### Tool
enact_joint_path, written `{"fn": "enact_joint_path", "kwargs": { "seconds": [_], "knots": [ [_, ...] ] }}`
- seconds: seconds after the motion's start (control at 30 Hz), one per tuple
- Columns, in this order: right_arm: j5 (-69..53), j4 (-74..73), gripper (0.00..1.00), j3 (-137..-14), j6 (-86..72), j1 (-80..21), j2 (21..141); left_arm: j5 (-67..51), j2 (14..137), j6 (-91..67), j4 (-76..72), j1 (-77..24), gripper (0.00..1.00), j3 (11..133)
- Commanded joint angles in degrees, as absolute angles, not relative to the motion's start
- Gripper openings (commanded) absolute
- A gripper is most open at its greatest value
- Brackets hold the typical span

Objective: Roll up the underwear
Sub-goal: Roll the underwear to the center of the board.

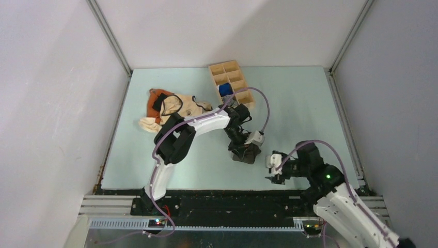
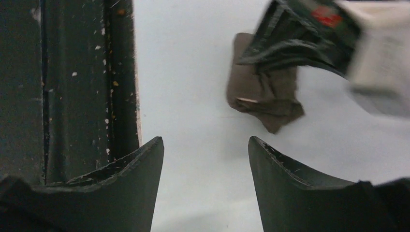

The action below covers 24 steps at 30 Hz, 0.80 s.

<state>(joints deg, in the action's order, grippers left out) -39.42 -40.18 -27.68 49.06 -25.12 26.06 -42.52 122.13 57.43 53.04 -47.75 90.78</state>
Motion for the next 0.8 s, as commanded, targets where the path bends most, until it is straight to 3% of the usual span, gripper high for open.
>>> {"fn": "enact_joint_path", "kwargs": {
  "seconds": [0.0, 0.3, 0.53, 0.67, 0.77],
  "knots": [
    [-28.79, -24.57, 0.69, -25.09, 52.84, -36.23, 35.24, -49.2, 129.86, 50.59, 61.22, -48.43, 0.0, 92.24],
    [-16.72, 4.82, 0.76, -21.32, 49.01, -45.45, 55.57, -52.29, 133.43, 44.48, 62.4, -46.03, 0.0, 96.99],
    [-9.59, 11.37, 0.77, -22.07, 45.84, -49.16, 64.5, -53.51, 133.94, 43.38, 63.87, -44.05, 0.0, 96.72],
    [-9.44, 12.19, 0.74, -22.35, 47.17, -48.81, 68.84, -53.69, 134.09, 43.61, 64.66, -43.25, 0.0, 96.94],
    [-10.79, 10.97, 0.63, -23.49, 49.03, -49.23, 70.74, -54.43, 134.36, 42.99, 64.8, -42.58, 0.0, 97.45]
  ]
}}
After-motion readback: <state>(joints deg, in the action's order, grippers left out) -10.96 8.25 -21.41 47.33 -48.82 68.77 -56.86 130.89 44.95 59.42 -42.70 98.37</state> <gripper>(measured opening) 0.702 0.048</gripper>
